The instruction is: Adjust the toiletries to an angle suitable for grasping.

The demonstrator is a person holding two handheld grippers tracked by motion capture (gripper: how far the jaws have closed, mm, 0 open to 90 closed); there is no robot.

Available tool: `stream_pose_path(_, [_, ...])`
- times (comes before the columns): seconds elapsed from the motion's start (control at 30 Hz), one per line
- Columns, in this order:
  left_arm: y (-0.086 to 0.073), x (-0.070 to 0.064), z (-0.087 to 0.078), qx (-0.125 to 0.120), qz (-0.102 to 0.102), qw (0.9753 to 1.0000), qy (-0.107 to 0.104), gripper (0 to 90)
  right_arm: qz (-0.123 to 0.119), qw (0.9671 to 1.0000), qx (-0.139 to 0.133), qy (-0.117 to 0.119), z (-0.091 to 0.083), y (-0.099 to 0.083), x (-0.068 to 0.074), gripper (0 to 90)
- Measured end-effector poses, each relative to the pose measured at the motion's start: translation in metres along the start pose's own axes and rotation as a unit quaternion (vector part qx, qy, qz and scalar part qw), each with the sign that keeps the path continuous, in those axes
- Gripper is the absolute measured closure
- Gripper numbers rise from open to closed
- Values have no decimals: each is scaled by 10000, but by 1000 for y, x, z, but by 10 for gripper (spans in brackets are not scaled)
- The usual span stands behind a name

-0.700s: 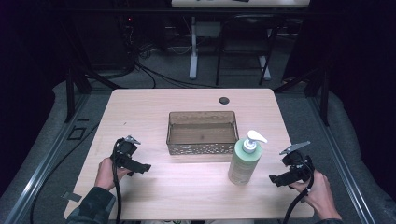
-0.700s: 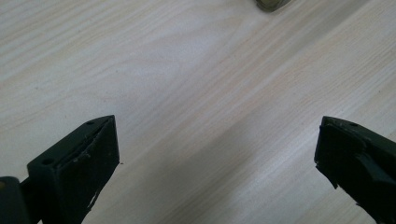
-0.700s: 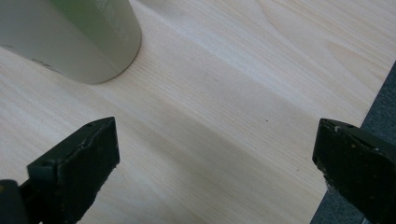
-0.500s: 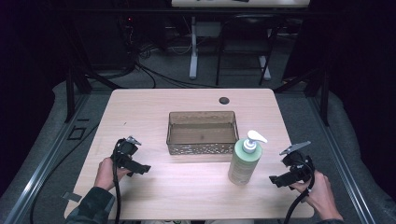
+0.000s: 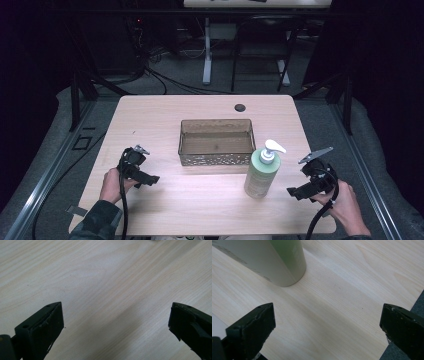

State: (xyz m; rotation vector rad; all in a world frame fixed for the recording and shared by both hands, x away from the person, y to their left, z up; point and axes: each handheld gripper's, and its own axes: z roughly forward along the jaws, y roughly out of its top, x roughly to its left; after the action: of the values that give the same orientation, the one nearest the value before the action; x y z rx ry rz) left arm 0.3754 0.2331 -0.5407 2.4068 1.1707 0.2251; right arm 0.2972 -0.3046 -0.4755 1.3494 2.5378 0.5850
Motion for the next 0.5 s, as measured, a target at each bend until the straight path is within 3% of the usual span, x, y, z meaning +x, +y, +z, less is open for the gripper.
stream_pose_path(0.5, [-1,0,2,40,-1,10000,15,0,-511,9984,247,59,-25,18,16,0])
